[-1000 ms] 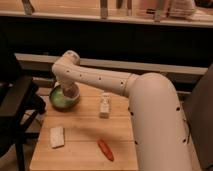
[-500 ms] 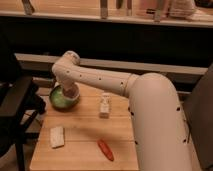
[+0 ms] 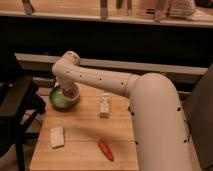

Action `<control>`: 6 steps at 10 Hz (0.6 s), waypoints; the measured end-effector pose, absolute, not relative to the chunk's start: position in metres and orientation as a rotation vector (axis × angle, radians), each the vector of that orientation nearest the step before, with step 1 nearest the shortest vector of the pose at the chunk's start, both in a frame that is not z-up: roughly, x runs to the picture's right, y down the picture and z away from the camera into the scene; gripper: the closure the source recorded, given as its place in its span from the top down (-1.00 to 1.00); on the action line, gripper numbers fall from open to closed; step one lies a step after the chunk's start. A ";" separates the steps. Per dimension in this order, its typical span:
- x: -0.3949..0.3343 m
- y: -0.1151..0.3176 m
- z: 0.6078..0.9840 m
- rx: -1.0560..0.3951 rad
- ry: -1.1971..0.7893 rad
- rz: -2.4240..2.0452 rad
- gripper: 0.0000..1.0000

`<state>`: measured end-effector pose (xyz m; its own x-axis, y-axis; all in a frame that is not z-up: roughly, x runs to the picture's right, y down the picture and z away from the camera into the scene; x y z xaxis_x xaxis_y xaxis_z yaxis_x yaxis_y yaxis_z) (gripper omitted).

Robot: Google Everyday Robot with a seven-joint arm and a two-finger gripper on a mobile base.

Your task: Place the ceramic cup in the ceramic bowl

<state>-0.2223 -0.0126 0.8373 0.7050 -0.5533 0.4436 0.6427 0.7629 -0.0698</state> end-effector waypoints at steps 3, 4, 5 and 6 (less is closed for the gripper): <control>-0.223 -0.011 0.838 -0.226 -0.420 -0.671 -0.26; -0.223 -0.011 0.838 -0.225 -0.421 -0.671 -0.35; -0.223 -0.011 0.838 -0.224 -0.421 -0.672 -0.36; -0.223 -0.011 0.838 -0.223 -0.422 -0.672 -0.28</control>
